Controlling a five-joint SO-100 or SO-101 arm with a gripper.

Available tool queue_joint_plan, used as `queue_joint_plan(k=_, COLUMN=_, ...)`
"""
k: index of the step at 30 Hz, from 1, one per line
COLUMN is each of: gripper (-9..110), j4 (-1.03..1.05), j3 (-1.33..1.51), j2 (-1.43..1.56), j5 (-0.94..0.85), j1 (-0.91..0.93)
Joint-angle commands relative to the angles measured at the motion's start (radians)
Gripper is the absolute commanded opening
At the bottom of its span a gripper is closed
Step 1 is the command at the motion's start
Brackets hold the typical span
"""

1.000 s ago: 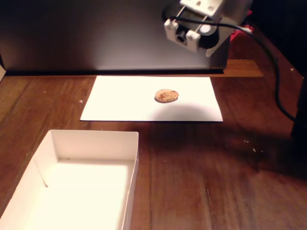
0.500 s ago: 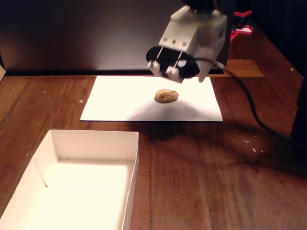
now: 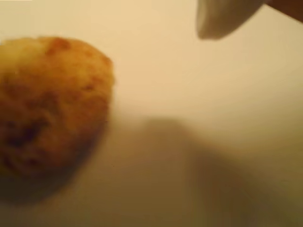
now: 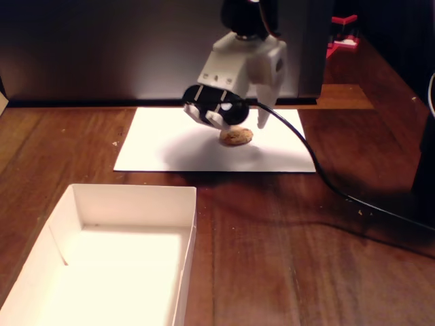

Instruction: Grasp a mini cookies block and put it in the white box.

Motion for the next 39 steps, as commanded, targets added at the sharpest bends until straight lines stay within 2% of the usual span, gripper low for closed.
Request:
queue_joint_plan(k=1, gripper=33, j4=0.025, j3=-0.161, j2=0.023, j5=0.008, j1=0.018)
queue_joint_plan(k=12, gripper=42, j4=0.026, j3=-0.169, j2=-0.034, j5=0.002, j1=0.017)
queue_joint_plan(k=39, gripper=40, j4=-0.037, j3=-0.193, j2=-0.164, j5=0.021, j1=0.034)
